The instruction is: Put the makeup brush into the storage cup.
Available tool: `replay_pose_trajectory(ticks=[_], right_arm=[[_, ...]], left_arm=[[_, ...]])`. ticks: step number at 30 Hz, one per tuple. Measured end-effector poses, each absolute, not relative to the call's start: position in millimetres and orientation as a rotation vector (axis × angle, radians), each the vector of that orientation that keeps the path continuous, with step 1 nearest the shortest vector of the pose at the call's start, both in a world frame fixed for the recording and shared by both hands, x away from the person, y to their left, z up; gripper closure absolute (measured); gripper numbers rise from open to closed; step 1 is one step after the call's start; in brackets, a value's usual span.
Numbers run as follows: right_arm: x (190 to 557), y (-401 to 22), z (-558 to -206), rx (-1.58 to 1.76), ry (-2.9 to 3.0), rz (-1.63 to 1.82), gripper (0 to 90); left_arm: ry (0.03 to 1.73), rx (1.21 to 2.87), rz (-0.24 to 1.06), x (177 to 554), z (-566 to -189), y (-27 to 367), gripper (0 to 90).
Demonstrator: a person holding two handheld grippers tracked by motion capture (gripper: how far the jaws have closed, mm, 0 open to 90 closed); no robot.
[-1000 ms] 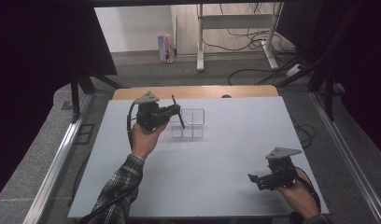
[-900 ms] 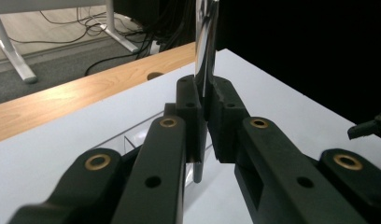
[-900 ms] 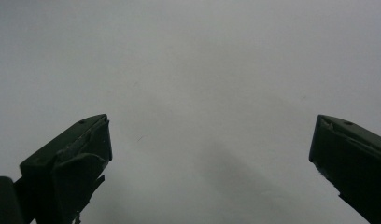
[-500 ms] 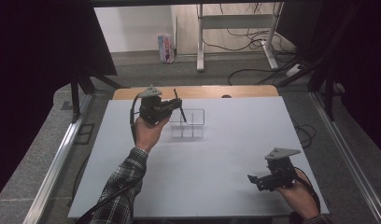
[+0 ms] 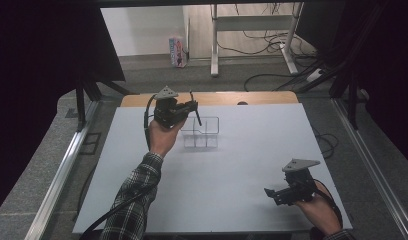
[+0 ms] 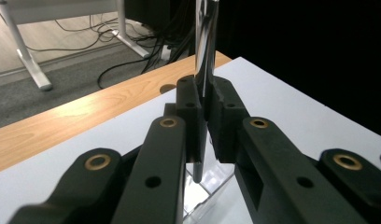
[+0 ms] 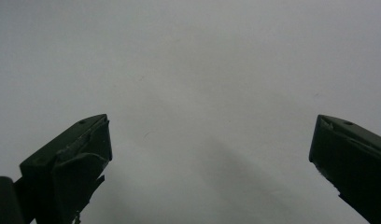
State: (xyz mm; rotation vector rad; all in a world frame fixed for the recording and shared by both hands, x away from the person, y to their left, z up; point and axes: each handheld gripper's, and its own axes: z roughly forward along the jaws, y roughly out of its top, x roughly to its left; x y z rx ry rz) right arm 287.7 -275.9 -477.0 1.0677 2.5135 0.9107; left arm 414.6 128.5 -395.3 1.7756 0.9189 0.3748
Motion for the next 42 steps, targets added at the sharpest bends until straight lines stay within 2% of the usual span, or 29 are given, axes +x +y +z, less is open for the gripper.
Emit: replay_pose_trajectory(ticks=[20, 42], right_arm=[[287.8, -275.6, -477.9, 1.069, 2.523, 0.903, 0.0], [287.3, -273.4, -480.5, 1.061, 2.552, 0.884, 0.0]], left_arm=[[0.969, 1.8, 0.408, 429.7, -413.4, 121.6, 83.7], [0.988, 1.816, 0.392, 426.0, -443.8, 114.1, 83.6]])
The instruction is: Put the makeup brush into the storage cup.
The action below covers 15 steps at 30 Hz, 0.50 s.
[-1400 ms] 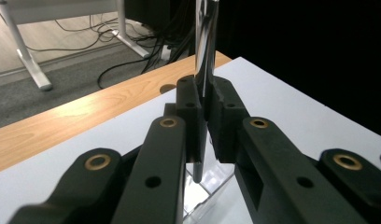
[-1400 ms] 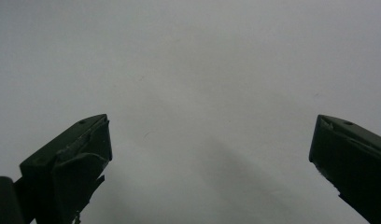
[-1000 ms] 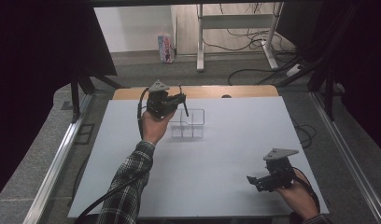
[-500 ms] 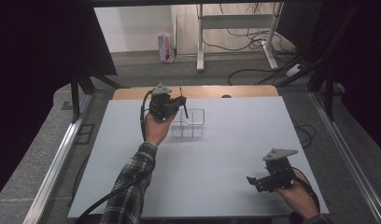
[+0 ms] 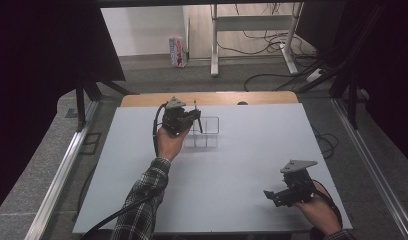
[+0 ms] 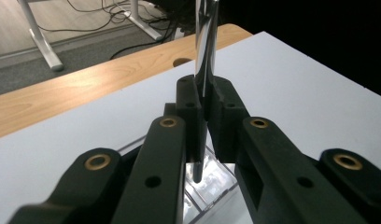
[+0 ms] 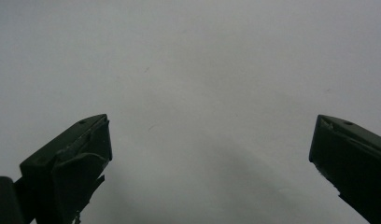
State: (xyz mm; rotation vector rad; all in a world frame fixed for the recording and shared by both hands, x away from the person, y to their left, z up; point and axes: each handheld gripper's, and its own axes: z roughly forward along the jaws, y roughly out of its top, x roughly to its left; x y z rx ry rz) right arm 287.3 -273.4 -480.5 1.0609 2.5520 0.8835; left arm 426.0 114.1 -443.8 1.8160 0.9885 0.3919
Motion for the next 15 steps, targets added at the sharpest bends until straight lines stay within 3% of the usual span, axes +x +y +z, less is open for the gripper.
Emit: replay_pose_trajectory(ticks=[15], right_arm=[[287.1, -272.1, -482.3, 1.047, 2.565, 0.86, 0.0]], left_arm=[[0.991, 1.831, 0.383, 421.8, -456.9, 113.1, 83.5]])
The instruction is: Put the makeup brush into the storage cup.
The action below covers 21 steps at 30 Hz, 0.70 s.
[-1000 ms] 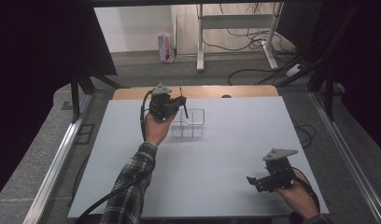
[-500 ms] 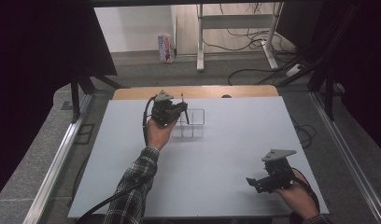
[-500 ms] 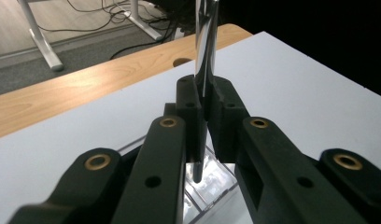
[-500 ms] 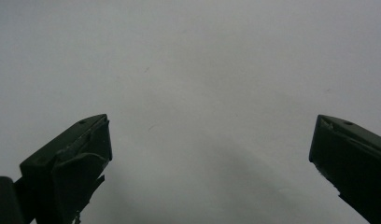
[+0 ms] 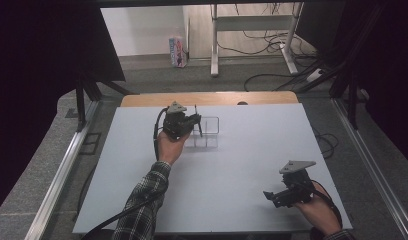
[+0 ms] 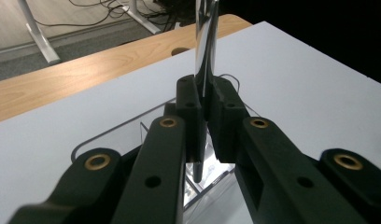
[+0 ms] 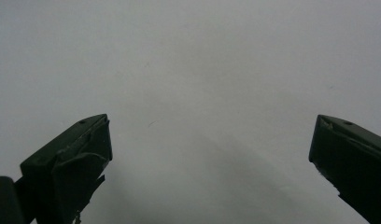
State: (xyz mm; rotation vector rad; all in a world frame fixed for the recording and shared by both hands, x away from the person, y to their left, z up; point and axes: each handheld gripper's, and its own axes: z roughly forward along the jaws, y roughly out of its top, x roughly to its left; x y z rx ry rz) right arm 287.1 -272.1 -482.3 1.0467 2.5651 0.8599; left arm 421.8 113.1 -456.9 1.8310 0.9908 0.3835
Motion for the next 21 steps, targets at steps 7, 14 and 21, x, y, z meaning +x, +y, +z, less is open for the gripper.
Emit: replay_pose_trajectory(ticks=[7, 14, 21], right_arm=[[286.9, -271.6, -482.9, 1.047, 2.571, 0.85, 0.0], [287.0, -271.3, -483.5, 1.041, 2.576, 0.848, 0.0], [287.0, -271.2, -483.5, 1.04, 2.576, 0.846, 0.0]], left_arm=[[0.993, 1.852, 0.382, 421.0, -463.2, 110.8, 83.4], [0.995, 1.88, 0.387, 421.1, -466.8, 108.3, 82.7], [1.001, 1.867, 0.4, 422.3, -461.2, 109.5, 65.6]])
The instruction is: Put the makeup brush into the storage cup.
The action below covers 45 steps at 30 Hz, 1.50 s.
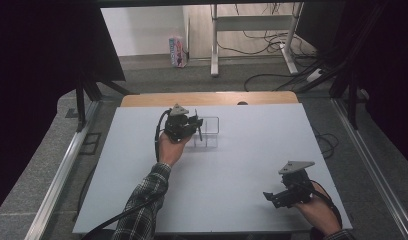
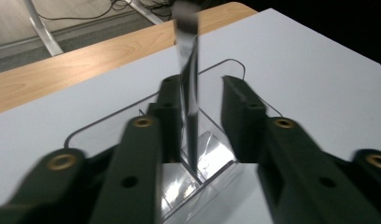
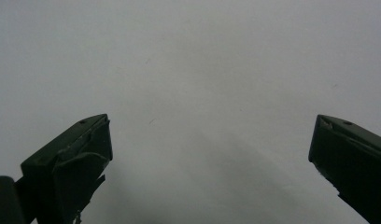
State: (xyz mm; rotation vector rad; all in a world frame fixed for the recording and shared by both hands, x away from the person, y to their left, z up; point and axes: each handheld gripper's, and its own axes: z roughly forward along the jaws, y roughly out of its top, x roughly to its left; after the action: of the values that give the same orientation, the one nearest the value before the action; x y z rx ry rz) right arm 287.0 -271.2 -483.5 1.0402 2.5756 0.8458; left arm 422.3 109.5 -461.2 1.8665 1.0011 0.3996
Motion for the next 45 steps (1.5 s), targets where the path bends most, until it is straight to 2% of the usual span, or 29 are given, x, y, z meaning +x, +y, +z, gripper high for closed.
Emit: replay_pose_trajectory(ticks=[1, 2, 6, 13, 14, 19, 45], right_arm=[[287.1, -271.3, -483.4, 1.04, 2.574, 0.847, 0.0], [287.1, -271.3, -483.4, 1.04, 2.574, 0.847, 0.0], [287.1, -271.4, -483.2, 1.04, 2.572, 0.849, 0.0], [287.3, -271.5, -483.5, 1.042, 2.574, 0.848, 0.0], [287.3, -271.5, -483.5, 1.042, 2.574, 0.848, 0.0], [287.3, -271.6, -483.5, 1.045, 2.572, 0.847, 0.0], [287.2, -272.1, -482.7, 1.076, 2.559, 0.886, 0.0]], left_arm=[[1.004, 1.865, 0.408, 422.2, -460.0, 109.5, 57.3], [1.005, 1.868, 0.414, 422.3, -459.0, 109.5, 57.3], [1.013, 1.882, 0.435, 423.5, -455.1, 110.2, 37.5], [1.035, 1.893, 0.413, 426.7, -450.7, 113.6, 16.1], [1.041, 1.896, 0.417, 426.6, -450.1, 113.5, 16.1], [1.045, 1.908, 0.406, 427.2, -448.0, 113.3, 2.9], [1.003, 2.003, 0.393, 417.4, -447.3, 121.8, 0.0]])
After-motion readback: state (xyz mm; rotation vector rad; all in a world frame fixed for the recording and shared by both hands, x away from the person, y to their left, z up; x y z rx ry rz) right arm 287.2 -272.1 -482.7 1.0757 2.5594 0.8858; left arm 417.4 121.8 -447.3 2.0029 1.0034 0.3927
